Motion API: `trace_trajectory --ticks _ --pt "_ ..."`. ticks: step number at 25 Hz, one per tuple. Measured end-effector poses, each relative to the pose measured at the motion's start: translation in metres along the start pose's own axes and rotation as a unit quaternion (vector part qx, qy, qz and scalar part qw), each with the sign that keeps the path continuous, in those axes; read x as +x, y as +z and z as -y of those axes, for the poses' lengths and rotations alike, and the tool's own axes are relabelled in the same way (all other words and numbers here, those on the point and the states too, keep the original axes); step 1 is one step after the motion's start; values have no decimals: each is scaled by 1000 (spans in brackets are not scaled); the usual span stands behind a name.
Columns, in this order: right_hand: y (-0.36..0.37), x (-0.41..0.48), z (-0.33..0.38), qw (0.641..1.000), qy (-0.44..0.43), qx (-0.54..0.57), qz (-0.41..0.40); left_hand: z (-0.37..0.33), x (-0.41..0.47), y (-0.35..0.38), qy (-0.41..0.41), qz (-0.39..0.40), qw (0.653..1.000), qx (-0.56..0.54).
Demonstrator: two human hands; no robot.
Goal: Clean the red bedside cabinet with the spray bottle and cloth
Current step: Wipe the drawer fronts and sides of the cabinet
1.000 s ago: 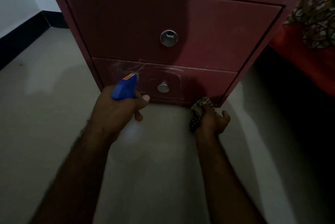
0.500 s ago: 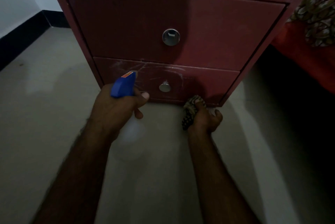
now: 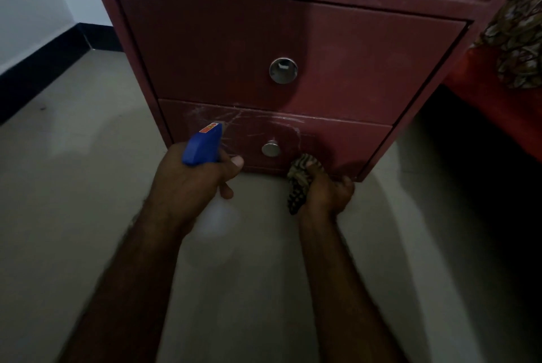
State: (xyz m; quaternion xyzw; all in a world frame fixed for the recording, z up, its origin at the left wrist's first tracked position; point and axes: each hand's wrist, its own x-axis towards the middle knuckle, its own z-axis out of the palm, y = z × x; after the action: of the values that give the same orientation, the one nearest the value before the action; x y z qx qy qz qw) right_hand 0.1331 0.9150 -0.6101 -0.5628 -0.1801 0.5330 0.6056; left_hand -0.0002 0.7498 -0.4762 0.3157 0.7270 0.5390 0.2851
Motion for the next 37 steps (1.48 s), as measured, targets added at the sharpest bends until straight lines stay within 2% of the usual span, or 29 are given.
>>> trace_trajectory --ticks 2,6,11,16,21,26,30,34,37 --pt "-1 0 4 1000 -20 -13 -9 0 0 0 0 -2 1000 -4" --pt "15 -30 1 996 -14 -72 53 1 -3 3 -7 3 1000 0" --pt "5 -8 21 999 -28 16 -16 -4 -4 3 -5 6 1000 -3" --pt "16 -27 18 994 -16 -73 82 -3 -2 5 -4 7 1000 -2" --pt "9 -12 38 998 -53 33 5 -2 -5 3 -10 5 1000 -8" --pt "29 -47 35 998 -18 0 55 -3 -4 4 -10 4 1000 -11" --pt "26 -33 51 996 -9 90 9 -5 -5 3 -1 8 1000 -17" --pt "34 -57 47 998 1 38 44 -10 -3 0 10 7 1000 -18" --pt "31 -44 57 992 -16 121 -15 -12 -3 -2 11 6 1000 -19"
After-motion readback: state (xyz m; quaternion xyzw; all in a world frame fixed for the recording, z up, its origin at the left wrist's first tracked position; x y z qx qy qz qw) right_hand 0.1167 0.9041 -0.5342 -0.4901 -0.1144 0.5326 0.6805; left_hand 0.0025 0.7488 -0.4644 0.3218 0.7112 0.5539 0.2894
